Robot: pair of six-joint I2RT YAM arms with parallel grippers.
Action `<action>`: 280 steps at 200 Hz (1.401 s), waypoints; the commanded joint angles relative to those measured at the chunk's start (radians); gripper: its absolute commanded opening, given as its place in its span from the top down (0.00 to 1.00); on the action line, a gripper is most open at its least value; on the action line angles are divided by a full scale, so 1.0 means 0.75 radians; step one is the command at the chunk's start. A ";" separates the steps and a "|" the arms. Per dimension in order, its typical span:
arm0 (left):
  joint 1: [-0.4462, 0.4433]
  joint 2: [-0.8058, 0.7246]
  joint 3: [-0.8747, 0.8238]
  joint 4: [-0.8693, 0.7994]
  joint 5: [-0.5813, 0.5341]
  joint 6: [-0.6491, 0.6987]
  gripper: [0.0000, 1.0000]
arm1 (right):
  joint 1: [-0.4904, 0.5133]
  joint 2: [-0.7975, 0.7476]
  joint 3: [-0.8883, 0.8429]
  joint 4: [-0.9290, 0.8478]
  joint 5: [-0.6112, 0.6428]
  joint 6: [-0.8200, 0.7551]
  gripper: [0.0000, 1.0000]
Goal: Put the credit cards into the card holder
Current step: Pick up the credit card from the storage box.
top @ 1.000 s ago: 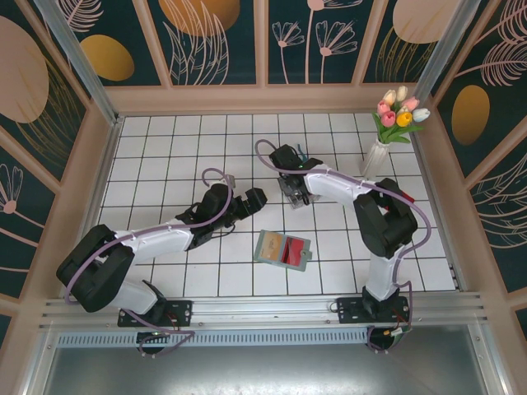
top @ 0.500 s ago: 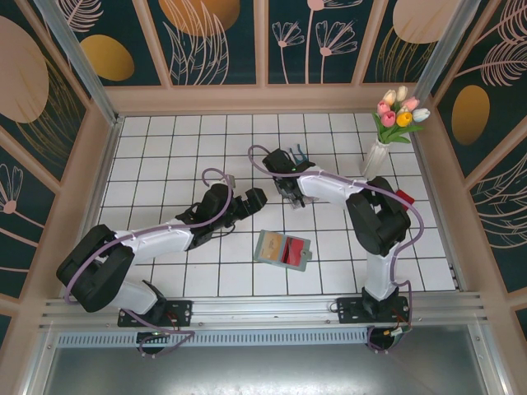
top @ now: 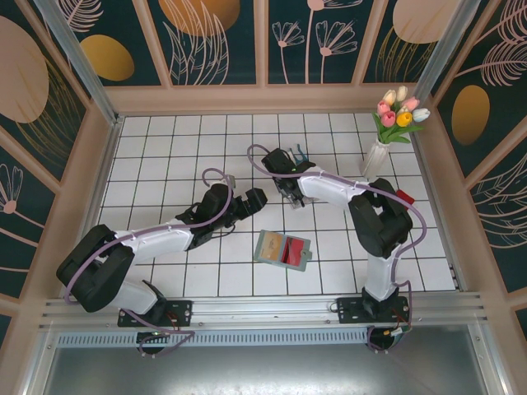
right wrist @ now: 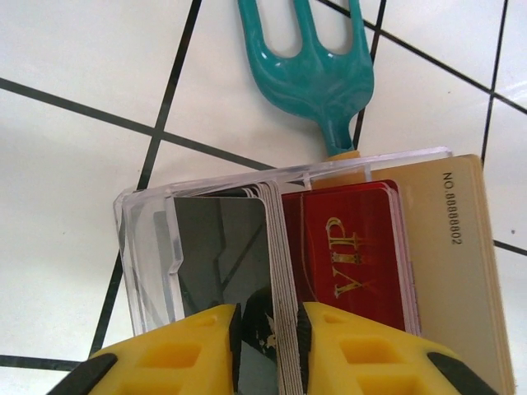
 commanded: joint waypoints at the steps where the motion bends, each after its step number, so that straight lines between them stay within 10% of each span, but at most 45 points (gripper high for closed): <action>1: 0.008 0.005 -0.004 0.020 0.020 -0.012 0.02 | 0.003 -0.051 0.019 -0.039 0.062 -0.019 0.74; 149: 0.009 -0.016 -0.004 0.026 0.023 0.008 0.04 | 0.001 -0.240 0.056 -0.120 -0.221 0.142 0.97; 239: 0.138 0.005 0.007 0.515 0.503 -0.027 0.15 | -0.321 -0.774 -0.429 0.581 -1.413 0.660 1.00; 280: 0.159 0.092 0.049 0.698 0.609 -0.117 0.27 | -0.328 -0.802 -0.481 0.731 -1.600 0.755 1.00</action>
